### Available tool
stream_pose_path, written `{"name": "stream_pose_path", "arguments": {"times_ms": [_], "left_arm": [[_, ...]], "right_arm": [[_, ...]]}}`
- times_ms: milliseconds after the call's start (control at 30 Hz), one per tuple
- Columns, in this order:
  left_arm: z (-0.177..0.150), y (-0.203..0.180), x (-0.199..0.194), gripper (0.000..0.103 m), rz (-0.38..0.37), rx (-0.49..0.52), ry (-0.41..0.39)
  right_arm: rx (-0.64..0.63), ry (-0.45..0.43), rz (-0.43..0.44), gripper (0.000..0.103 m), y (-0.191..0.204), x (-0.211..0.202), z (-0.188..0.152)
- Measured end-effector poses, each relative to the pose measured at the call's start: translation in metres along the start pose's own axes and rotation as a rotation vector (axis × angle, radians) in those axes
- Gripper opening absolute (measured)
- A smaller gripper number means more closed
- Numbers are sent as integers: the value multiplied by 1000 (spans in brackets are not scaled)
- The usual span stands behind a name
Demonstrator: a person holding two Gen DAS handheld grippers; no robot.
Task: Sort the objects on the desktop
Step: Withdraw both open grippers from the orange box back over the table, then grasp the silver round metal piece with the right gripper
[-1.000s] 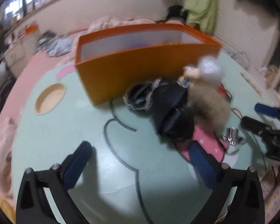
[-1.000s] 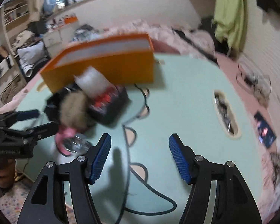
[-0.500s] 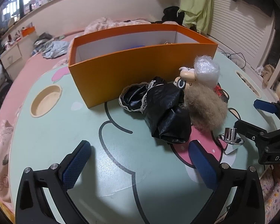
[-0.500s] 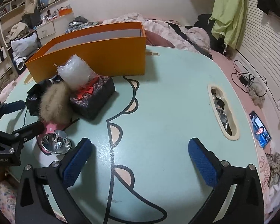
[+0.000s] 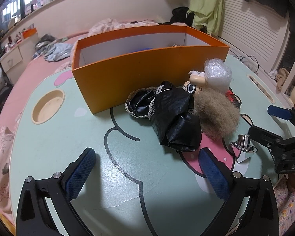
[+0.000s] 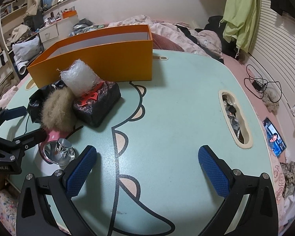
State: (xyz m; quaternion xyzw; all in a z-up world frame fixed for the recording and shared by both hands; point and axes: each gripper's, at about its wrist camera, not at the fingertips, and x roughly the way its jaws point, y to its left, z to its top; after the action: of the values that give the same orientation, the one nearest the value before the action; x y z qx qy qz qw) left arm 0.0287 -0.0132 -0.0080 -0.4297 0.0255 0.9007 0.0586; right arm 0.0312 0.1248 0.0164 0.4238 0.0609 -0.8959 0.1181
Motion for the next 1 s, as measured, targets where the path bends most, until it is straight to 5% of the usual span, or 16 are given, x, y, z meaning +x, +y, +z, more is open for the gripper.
{"name": "stream_pose_path", "arguments": {"times_ms": [167, 267, 367, 733, 1000], "left_arm": [[1, -2, 1, 103, -1, 0, 0], [1, -2, 1, 103, -1, 0, 0], [1, -2, 1, 103, -1, 0, 0], [0, -2, 1, 103, -1, 0, 0], [2, -4, 1, 103, -8, -3, -4]], "right_arm": [[21, -95, 84, 102, 0, -22, 0], [4, -178, 228, 102, 8, -42, 1], [-29, -171, 294, 100, 18, -43, 7], [-222, 13, 295, 36, 64, -9, 8], [-132, -74, 333, 33, 41, -19, -2]]}}
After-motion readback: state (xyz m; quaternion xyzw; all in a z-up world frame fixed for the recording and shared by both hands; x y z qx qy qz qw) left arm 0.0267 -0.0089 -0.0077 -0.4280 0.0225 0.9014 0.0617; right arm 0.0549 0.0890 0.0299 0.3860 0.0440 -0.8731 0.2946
